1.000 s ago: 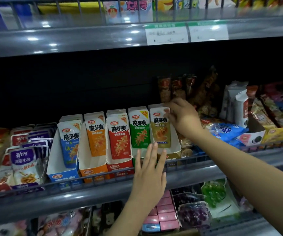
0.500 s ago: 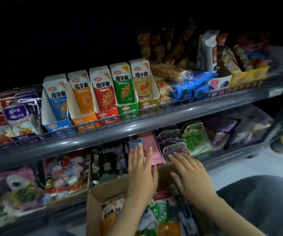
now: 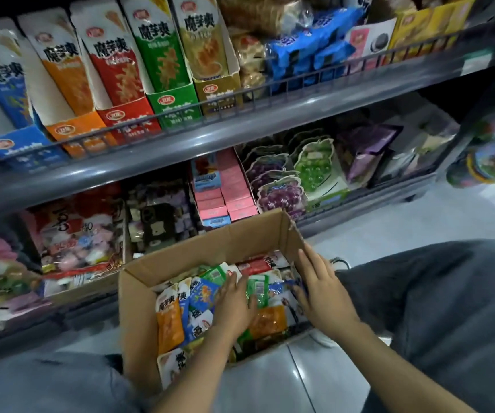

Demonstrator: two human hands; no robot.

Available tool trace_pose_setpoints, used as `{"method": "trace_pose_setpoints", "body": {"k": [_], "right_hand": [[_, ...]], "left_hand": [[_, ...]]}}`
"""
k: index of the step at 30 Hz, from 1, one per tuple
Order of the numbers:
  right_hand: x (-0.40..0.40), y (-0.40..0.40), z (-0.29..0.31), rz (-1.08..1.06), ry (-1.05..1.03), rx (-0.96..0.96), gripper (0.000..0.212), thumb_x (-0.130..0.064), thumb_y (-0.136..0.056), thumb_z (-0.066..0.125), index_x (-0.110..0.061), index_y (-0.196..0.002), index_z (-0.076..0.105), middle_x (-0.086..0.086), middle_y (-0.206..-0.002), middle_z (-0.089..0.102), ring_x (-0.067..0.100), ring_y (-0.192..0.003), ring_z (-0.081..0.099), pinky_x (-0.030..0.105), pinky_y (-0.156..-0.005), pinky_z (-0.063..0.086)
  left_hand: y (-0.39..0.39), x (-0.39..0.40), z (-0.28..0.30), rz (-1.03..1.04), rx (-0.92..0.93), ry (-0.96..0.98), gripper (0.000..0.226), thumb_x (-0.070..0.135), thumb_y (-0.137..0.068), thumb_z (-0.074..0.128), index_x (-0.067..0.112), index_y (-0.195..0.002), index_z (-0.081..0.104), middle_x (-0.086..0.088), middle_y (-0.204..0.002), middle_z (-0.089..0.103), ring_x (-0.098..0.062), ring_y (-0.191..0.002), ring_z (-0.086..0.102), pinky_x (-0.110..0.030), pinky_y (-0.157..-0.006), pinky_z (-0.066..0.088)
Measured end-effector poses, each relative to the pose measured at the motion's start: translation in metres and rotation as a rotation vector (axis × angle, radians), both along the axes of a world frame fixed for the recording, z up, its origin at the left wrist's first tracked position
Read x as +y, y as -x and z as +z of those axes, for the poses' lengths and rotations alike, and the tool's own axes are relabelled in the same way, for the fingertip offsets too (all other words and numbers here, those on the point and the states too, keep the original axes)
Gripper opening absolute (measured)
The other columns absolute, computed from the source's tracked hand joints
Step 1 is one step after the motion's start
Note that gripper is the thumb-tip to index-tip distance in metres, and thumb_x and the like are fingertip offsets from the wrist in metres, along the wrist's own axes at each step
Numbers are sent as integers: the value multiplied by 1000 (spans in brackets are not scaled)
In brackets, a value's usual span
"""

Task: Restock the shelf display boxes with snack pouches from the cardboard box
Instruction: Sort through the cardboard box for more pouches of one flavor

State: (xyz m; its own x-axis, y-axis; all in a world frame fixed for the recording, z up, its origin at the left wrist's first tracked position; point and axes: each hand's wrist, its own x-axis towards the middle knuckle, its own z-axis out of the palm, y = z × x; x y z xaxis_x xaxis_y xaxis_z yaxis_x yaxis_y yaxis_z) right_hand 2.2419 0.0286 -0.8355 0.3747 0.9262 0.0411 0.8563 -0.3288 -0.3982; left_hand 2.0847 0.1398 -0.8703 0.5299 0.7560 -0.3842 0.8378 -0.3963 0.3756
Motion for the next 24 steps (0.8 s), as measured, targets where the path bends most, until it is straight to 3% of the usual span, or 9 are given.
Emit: {"method": "trace_pose_setpoints", "body": {"k": [7,10,14,17,20,24], "right_hand": [[1,1,-8,-61,-56,-35,66,-26,-82,68,-5,-139,43,11,-146,41,29,-130,42,37,-93,50],[2,1,-10,-73,-59,-28,64,-27,-84,65,-7,-140,42,9,-147,39,27,-131,40,36,-92,50],[2,1,-9,-79,-48,-7,63,-26,-83,64,-8,-139,42,7,-147,40,27,-121,50,32,-75,55],[2,0,-12,-69,-51,-11,63,-26,-82,64,-8,-139,43,7,-147,39,27,-117,53,33,-71,56],[3,0,-14,-77,-59,-6,63,-26,-82,65,-10,-139,43,6,-148,38,27,-116,54,34,-71,57],[4,0,-16,-85,-49,8,65,-27,-81,65,-13,-140,42,5,-149,36,27,-115,55,35,-71,57]], "left_hand": [[-6,19,-26,-78,119,120,73,48,-98,35,23,-151,-9,-3,-159,-14,-19,-146,-12,-43,-119,-3],[-5,22,-39,-67,143,129,74,53,-97,34,22,-153,-3,-3,-160,-3,-19,-147,-5,-40,-119,-2],[2,29,-42,-40,7,130,61,44,-98,41,21,-151,22,-2,-158,19,-20,-146,14,-38,-119,12],[17,39,-43,55,-7,-21,57,37,-100,39,24,-151,19,-1,-160,3,-21,-147,1,-41,-117,5],[29,46,-48,224,173,92,61,44,-101,27,23,-153,3,-8,-159,-15,-21,-145,-18,-46,-115,-11],[34,47,-47,152,251,229,56,45,-102,18,30,-152,0,0,-159,-13,-17,-146,-17,-45,-116,-9]]}}
